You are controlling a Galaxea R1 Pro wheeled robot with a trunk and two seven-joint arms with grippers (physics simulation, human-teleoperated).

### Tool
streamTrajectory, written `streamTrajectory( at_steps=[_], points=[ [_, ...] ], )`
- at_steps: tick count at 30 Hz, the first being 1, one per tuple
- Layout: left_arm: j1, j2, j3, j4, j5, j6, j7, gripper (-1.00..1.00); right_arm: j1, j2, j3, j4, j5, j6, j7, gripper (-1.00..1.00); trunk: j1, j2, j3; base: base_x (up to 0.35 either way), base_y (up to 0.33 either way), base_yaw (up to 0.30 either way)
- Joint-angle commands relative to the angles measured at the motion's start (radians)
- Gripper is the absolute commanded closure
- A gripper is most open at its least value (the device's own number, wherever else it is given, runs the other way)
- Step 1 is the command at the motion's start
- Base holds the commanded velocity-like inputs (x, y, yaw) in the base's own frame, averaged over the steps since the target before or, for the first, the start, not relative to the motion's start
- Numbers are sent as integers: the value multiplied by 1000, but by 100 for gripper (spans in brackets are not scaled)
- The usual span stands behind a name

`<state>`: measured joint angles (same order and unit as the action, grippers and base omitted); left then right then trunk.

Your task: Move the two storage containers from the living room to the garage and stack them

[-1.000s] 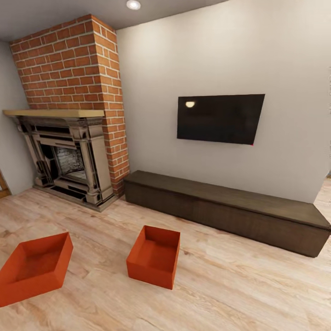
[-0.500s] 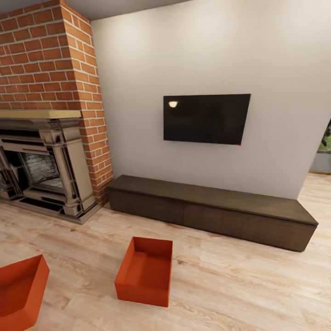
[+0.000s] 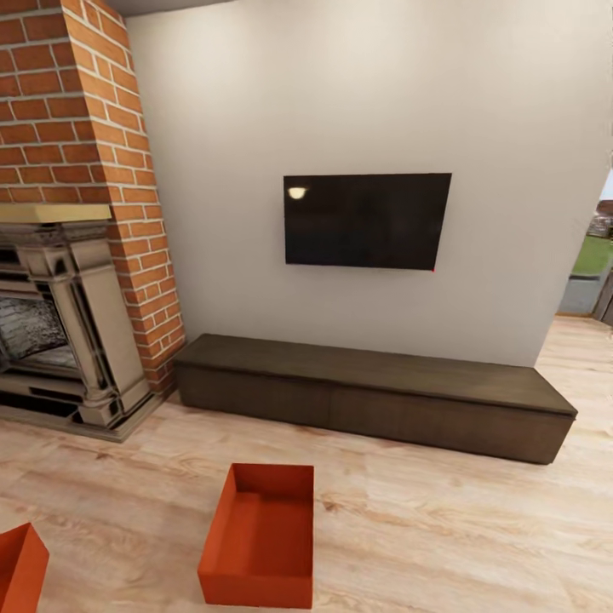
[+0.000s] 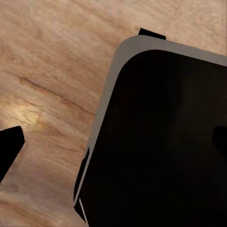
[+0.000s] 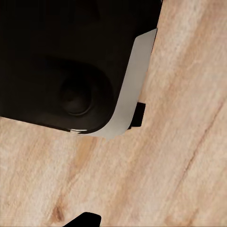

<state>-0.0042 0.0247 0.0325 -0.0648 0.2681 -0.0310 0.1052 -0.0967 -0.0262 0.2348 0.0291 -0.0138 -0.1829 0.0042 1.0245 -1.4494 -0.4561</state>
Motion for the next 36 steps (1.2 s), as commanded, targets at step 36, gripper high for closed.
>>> streamTrajectory(
  at_steps=[36],
  points=[
    [0,0,3,0,3,-4,1,-100,-1,-1,4,3,-2,-6,0,-100,0,-1,-1,288,209,-8]
  ],
)
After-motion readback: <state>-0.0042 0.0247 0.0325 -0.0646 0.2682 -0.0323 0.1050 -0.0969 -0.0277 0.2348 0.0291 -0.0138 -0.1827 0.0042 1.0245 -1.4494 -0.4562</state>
